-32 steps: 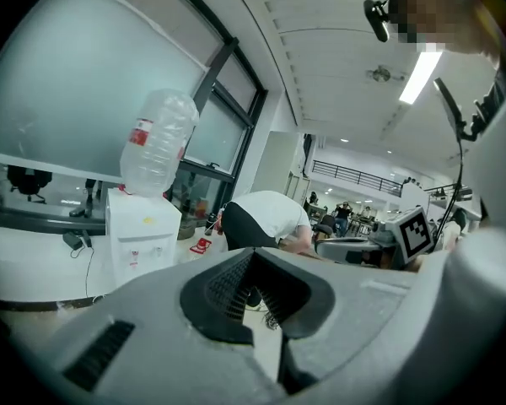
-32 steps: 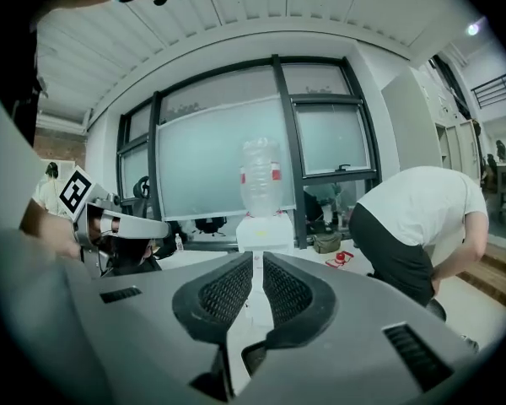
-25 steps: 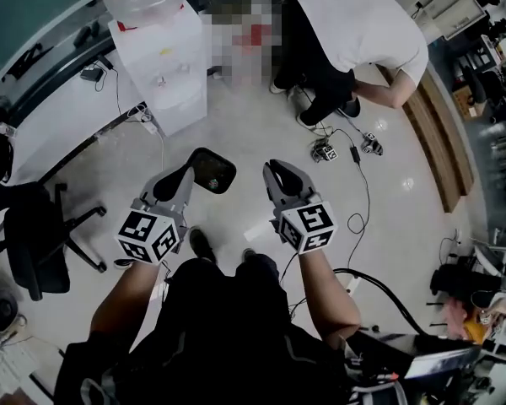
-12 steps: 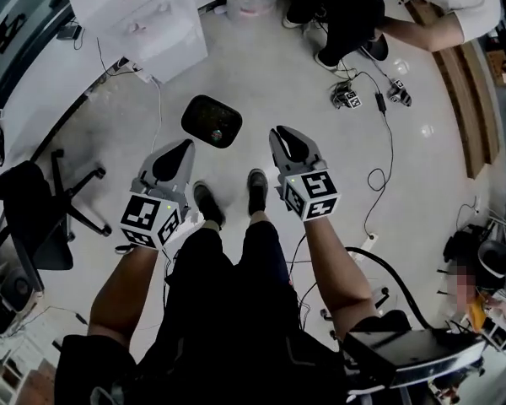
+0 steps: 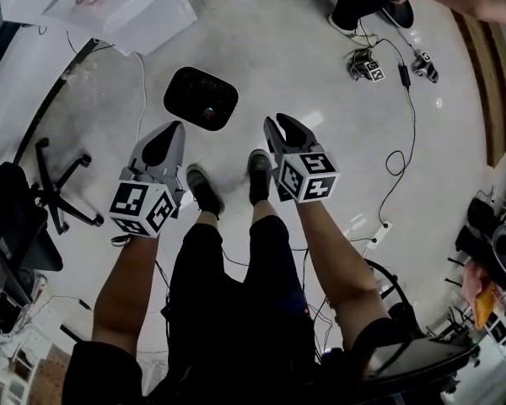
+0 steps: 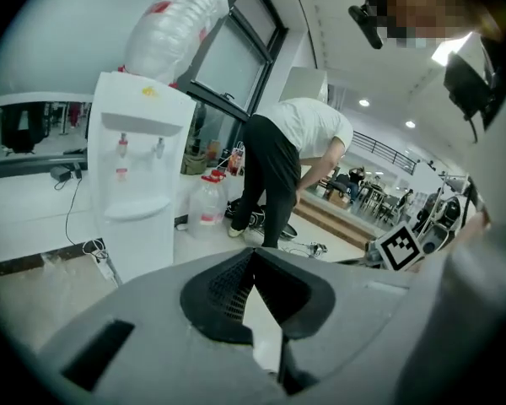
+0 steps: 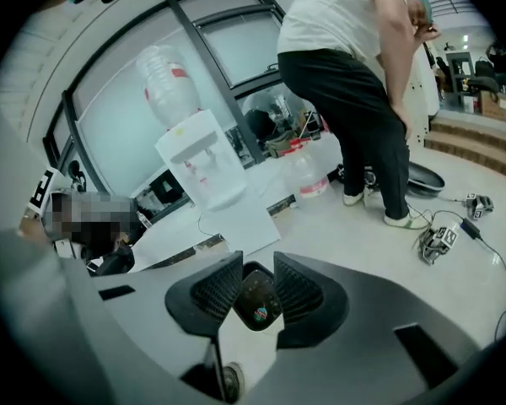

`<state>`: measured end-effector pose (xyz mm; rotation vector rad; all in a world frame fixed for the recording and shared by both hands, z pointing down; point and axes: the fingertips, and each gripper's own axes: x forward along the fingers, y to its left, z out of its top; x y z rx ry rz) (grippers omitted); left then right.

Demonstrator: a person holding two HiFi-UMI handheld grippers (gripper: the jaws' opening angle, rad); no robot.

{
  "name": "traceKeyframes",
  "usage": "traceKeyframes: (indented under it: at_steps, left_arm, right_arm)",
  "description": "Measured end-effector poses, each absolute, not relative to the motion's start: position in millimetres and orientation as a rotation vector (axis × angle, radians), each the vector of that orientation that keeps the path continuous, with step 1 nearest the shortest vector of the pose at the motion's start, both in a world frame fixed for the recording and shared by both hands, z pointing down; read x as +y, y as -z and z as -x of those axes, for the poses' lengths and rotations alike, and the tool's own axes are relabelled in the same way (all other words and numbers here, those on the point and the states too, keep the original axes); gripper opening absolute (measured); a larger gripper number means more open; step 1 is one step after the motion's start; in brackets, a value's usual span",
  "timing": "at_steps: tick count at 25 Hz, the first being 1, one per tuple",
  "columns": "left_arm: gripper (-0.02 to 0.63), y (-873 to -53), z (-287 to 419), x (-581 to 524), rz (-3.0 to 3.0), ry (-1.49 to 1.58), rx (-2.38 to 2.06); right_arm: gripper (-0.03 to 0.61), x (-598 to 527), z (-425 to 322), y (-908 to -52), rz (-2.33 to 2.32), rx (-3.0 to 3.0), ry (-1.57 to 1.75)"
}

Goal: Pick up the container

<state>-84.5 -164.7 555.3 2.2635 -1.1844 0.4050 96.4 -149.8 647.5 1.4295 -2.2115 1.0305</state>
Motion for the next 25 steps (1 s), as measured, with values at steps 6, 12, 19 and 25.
traceKeyframes:
  at_steps: [6,12,19,25]
  left_arm:
    - [0.009,-632,69,-153,-2.259,-0.469,-1.132]
    - [0.009,-695,60,-147,-2.263,-0.543,-1.104]
    - [0.009,-757,49,-150,-2.258,-0.558,-1.066]
    - [0.009,-804,53,-158,-2.235,-0.576,-1.07]
  right_arm:
    - [0.078,-143,-94,-731,-1.395,-2.176,-1.119]
    - [0.079,-141,-90,-802,-1.434,-2.22,-1.201]
    - [0.089,-133,-84,-895,-1.437,-2.155,-1.336]
    - [0.094,-134,-75,-957,-1.477,-2.135,-1.408]
